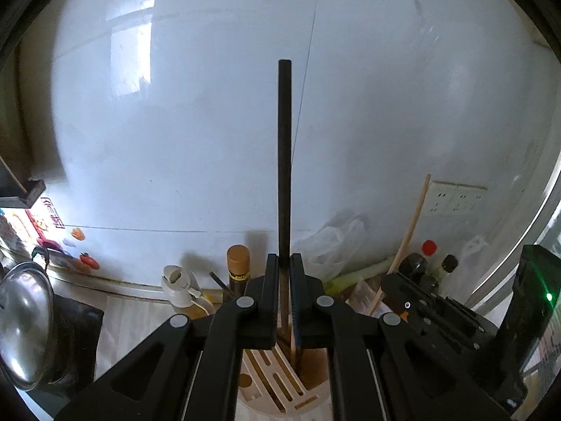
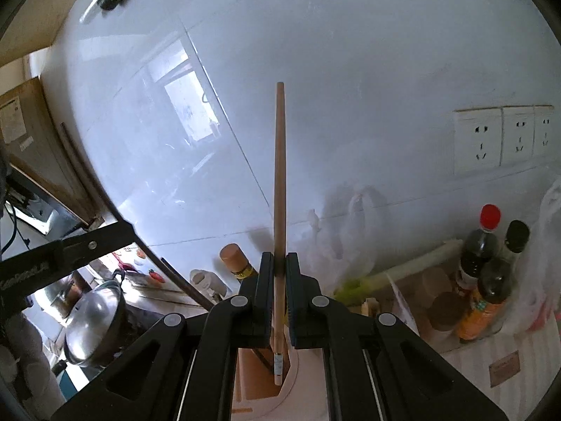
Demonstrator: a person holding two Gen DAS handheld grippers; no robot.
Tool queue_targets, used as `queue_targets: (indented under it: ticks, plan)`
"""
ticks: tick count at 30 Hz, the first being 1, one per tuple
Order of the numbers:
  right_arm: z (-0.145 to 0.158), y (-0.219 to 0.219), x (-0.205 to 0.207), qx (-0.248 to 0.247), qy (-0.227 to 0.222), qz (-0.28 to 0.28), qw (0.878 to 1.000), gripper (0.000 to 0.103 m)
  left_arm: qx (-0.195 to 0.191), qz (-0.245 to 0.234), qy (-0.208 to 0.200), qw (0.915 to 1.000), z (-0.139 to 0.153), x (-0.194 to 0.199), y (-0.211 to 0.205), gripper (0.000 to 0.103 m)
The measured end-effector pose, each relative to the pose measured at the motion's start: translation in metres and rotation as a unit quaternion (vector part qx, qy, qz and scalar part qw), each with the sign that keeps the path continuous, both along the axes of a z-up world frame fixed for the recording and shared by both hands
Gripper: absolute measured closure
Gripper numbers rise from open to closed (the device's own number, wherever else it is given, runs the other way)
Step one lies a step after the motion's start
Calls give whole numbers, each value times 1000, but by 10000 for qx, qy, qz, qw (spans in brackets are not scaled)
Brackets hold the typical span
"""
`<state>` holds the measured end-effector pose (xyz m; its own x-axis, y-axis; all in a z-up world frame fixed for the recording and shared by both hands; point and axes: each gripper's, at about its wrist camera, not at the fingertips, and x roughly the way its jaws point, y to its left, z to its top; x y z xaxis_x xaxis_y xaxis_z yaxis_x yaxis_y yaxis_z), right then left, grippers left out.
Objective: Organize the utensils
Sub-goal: 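Carry both chopsticks over the cream holder and lower them into its slots, then open the left tool while the right tool opens, releasing both chopsticks, then move both open tools back down to the chopsticks on the cloth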
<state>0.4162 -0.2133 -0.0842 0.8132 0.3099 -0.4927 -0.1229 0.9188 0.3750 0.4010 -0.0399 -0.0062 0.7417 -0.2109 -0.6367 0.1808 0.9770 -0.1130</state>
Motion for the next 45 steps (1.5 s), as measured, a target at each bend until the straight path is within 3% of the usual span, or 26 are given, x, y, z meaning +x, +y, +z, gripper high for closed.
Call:
queue_targets:
  ticks: [13, 18, 19, 20, 21, 22, 23, 25, 27, 30, 32, 36, 41, 45]
  plan:
    - [-41, 11, -3, -1, 192, 308, 9993, 96, -37, -205, 578, 9981, -41, 16, -1, 99]
    - [-52, 19, -10, 94, 437, 824, 9956, 96, -232, -161, 847, 9960, -43, 15, 5, 90]
    - [-54, 20, -12, 76, 489, 842, 9952, 95, -227, -75, 912, 9955, -42, 15, 7, 75]
    - [-55, 20, -15, 71, 559, 883, 9945, 95, -234, -11, 930, 9954, -40, 15, 9, 42]
    - [-56, 20, -17, 95, 608, 938, 9937, 93, -269, 71, 908, 9955, -37, 14, 13, 23]
    - [-56, 18, -21, 83, 643, 928, 9936, 82, -334, 121, 862, 9956, -33, 12, 17, 1]
    - [-55, 16, -27, 62, 641, 903, 9938, 72, -417, 172, 784, 9959, -29, 9, 22, 1]
    - [-53, 11, -36, 91, 597, 857, 9945, 37, -432, 297, 647, 9965, -18, 3, 29, 1]
    - [-45, 7, -47, -51, 528, 698, 9962, 26, -363, 390, 520, 9972, -10, -3, 33, 0]
    - [-29, 6, -60, -497, 440, 431, 9969, 0, -146, 606, 276, 9977, -2, -19, 40, 0]
    - [-19, 8, -66, -886, 485, 153, 9948, 0, 43, 796, 114, 9968, 0, -31, 43, 0]
    - [1, 11, -79, -1189, 399, -21, 9921, 0, 368, 1110, -183, 9930, 0, -62, 49, 0]
    - [17, 13, -95, -1210, 460, -87, 9916, 0, 407, 1154, -98, 9924, -8, -87, 54, 0]
    - [7, 9, -109, -1071, 819, -116, 9908, 0, 553, 1135, 175, 9918, -27, -108, 56, 0]
